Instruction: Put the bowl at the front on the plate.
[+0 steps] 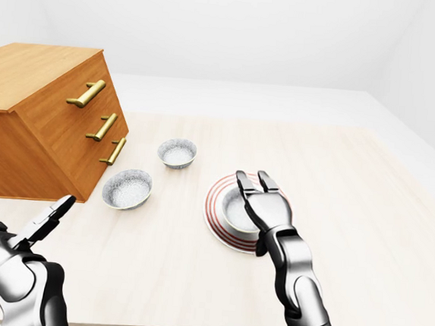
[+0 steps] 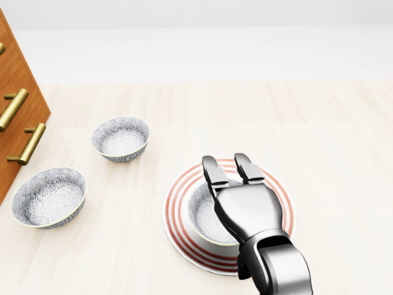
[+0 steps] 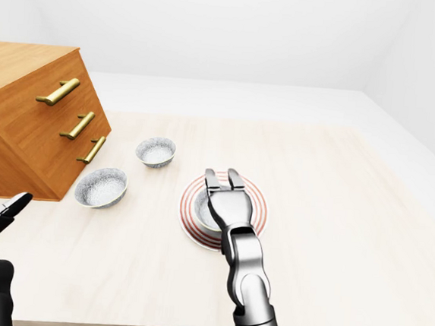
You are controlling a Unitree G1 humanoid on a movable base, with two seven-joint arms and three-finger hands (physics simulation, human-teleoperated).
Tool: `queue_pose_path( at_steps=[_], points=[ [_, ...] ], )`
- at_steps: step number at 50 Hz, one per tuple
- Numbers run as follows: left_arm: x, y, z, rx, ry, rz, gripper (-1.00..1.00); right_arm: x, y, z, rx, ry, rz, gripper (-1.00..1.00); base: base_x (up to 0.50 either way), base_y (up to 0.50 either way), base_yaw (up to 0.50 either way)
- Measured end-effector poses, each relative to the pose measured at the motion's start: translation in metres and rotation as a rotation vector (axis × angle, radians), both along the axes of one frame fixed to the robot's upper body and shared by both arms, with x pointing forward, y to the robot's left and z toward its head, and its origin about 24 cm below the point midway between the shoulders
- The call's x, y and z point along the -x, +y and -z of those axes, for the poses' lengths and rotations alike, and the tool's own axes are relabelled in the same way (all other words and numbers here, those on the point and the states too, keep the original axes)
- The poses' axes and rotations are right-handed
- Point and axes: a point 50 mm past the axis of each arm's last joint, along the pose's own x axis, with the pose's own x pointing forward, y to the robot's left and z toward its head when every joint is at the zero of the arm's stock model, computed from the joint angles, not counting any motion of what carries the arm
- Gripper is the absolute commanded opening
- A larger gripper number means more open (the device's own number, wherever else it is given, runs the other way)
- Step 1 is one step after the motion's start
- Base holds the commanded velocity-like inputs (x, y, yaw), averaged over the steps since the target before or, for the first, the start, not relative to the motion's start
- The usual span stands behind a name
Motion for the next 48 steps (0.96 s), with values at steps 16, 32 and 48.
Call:
queue_pose_path(
  at_steps=[16,32,48],
  points=[
    [0.001,0.000,-0.003,-0.006,-0.013,-0.004,1.00,0.001,0.003,-0.043,0.049,-0.092,0.013,1.00,0.00,0.00,0.00],
    [0.000,0.000,-0.001,-0.002,-0.003,0.001,1.00,0.004,0.010,-0.107,0.066,-0.317,0.049,1.00,0.00,0.00,0.00],
    [-0.002,0.000,0.000,-0.003,0.001,0.004,1.00,0.009,0.015,-0.169,0.044,-0.574,0.076,1.00,0.00,0.00,0.00]
  ],
)
